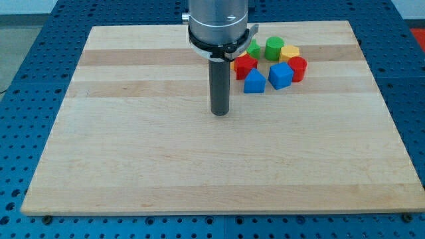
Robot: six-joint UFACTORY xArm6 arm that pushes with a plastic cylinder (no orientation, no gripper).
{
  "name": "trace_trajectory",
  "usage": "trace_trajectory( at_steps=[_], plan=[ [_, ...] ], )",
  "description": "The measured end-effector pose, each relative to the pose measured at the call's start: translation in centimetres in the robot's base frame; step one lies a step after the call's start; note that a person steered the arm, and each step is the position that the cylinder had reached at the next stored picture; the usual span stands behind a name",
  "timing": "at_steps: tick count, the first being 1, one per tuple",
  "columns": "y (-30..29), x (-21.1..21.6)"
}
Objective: Move your arm towards the red circle
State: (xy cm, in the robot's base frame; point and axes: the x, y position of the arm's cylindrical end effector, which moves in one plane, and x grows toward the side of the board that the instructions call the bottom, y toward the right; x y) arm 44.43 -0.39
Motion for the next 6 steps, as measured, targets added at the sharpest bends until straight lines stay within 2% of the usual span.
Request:
trace_trajectory(
  at_steps=[1, 2, 3, 5, 6],
  plan=[
    [0.0, 0.0],
    [3.7, 0.7],
    [9.8, 0.4],
    [15.8, -3.5],
    [15.8, -5.5]
  ],
)
